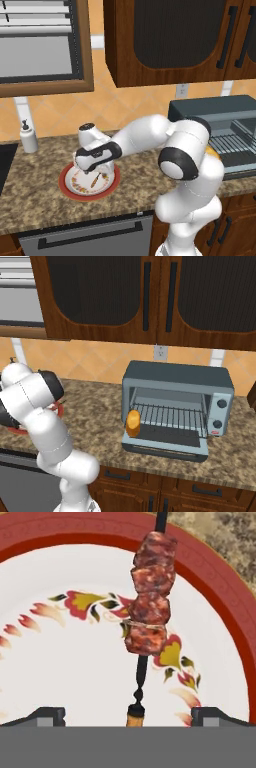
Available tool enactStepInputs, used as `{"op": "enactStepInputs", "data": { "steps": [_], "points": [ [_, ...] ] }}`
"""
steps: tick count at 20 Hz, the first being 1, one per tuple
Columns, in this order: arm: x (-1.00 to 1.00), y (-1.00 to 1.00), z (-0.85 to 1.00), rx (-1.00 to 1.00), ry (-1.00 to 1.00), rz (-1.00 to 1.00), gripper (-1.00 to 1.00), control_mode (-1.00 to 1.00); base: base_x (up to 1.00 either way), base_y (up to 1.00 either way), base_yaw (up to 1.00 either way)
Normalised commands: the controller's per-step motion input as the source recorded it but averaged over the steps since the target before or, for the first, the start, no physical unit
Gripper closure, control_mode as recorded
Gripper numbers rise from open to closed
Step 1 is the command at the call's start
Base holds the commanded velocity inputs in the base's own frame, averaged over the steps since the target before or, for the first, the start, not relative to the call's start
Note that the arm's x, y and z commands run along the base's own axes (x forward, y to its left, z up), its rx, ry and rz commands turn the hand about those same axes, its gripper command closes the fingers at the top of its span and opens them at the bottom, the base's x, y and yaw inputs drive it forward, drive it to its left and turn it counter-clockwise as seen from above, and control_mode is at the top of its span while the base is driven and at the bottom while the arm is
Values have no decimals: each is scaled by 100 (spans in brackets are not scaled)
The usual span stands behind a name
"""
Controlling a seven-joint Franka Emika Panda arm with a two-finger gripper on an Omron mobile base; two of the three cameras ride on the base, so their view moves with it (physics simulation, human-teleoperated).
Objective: Pick up the kebab skewer and baguette bread, and place them inside the toaster oven. Close the toaster oven door and start by setting the timer.
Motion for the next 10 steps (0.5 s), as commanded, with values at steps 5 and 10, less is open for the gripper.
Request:
{"op": "enactStepInputs", "data": {
  "steps": [5, 10],
  "points": [
    [-27, 0, -15, 2, 0, -5, -100, -100, 0, 0, 0],
    [1, 0, -28, 0, 0, -3, -100, -100, 0, 0, 0]
  ]
}}
